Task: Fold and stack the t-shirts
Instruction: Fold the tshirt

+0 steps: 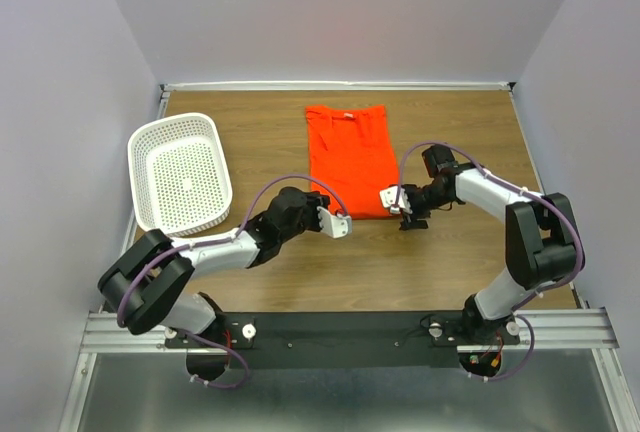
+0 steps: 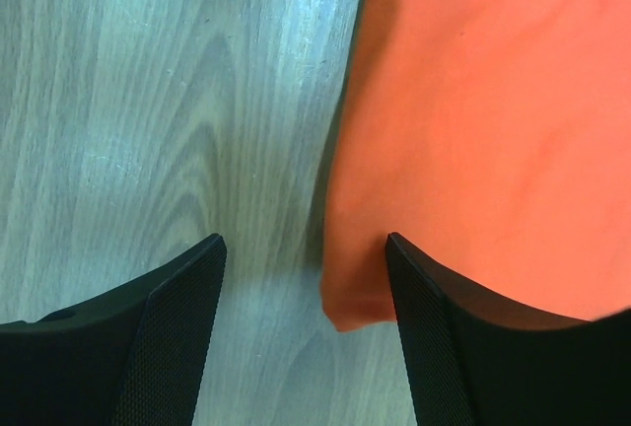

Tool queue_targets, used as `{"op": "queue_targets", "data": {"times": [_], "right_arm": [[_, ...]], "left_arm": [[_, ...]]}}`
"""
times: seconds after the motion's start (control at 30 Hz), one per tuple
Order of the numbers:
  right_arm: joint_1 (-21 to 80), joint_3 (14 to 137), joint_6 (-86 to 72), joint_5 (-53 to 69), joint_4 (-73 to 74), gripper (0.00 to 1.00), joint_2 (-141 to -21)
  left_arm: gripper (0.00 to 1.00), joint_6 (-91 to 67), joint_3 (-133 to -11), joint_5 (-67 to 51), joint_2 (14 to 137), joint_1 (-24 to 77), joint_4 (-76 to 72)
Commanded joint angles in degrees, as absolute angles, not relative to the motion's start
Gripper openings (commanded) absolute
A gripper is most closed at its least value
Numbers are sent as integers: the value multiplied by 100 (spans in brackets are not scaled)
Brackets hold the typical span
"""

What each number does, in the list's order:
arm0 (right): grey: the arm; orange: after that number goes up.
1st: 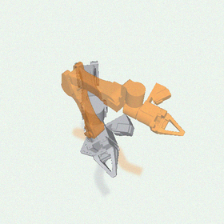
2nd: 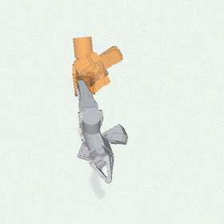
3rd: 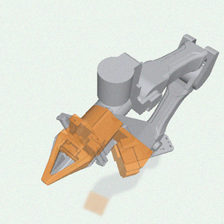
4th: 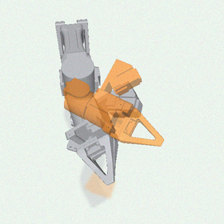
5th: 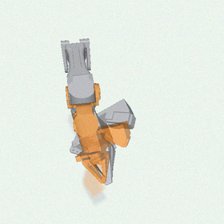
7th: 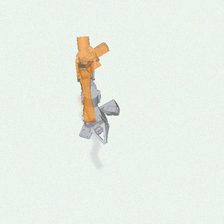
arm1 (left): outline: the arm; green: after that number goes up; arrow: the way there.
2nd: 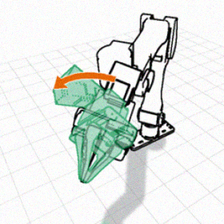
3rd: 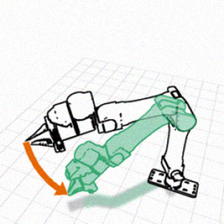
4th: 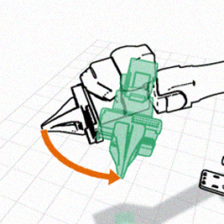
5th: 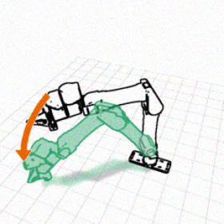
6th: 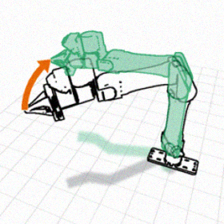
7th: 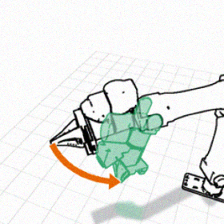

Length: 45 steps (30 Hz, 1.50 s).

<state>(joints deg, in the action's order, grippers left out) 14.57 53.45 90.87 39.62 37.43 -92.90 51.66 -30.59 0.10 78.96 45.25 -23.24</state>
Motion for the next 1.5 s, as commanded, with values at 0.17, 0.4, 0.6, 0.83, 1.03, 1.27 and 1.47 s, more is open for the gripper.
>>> {"op": "queue_targets", "data": {"times": [0.17,0.4,0.6,0.83,1.03,1.27,1.47], "right_arm": [[1494,5317,8860,3964,3542,69,-9342],[1494,5352,8745,3867,3446,65,-9518],[1494,5431,8543,3832,3349,61,-9642],[1494,5590,8359,3911,3340,58,-9844],[1494,5616,8271,3982,3340,56,-9800],[1494,5695,8174,3982,3349,54,-9923],[1494,5686,8139,3964,3349,50,-9967]], "left_arm": [[47,5581,-3059,-835,8033,4509,-2180],[50,5730,-3075,-826,8418,4509,-2189],[50,5783,-3138,-817,8754,4509,-2083],[54,5950,-3014,-703,8376,4500,-1934],[54,5950,-3480,-765,8973,4500,-1434],[54,6047,-3647,-659,9132,4483,-1161],[49,5941,-4034,-510,9676,4482,-871]]}}
